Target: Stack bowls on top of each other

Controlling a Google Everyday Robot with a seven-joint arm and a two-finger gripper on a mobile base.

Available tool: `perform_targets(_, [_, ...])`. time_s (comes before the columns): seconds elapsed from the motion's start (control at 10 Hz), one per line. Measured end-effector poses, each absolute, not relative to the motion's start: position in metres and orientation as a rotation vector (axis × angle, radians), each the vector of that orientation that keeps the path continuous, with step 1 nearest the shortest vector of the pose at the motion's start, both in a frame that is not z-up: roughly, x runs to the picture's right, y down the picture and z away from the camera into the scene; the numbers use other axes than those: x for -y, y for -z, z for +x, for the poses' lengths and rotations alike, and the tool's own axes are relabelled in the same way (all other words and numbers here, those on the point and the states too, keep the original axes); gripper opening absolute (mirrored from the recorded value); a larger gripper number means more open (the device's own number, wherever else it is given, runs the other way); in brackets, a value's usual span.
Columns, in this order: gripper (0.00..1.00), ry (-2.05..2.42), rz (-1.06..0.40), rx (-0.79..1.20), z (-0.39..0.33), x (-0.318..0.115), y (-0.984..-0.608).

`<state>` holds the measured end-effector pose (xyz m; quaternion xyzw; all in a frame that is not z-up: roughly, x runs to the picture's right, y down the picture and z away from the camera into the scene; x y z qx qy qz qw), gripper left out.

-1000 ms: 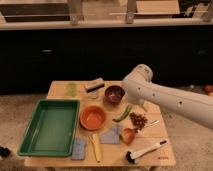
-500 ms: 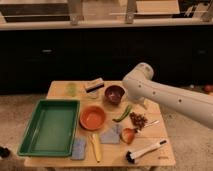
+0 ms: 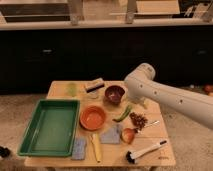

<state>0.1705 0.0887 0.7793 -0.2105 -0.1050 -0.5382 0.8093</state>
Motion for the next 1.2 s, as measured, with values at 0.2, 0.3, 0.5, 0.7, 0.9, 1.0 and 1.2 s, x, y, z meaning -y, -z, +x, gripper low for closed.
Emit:
perform_targets(0.2, [0.80,1.137,-0.424,0.238,0.161,-0.088,-0.786])
perform_targets(0.3, [0.80,1.137,-0.418,0.245,0.152,-0.088,-0.791])
perform_targets(0.5, [0.80,1.132,-0.415,0.249,0.146,-0.089,-0.799])
perform_targets(0.7, [0.80,1.117,-0.402,0.248,0.141,-0.089,-0.809])
perform_targets(0.9, [0.80,1.087,-0.380,0.234,0.142,-0.087,-0.820])
perform_targets(1.0, [0.80,1.074,-0.367,0.234,0.138,-0.085,-0.825])
perform_targets(1.2, [0.80,1.046,-0.357,0.235,0.139,-0.083,-0.835])
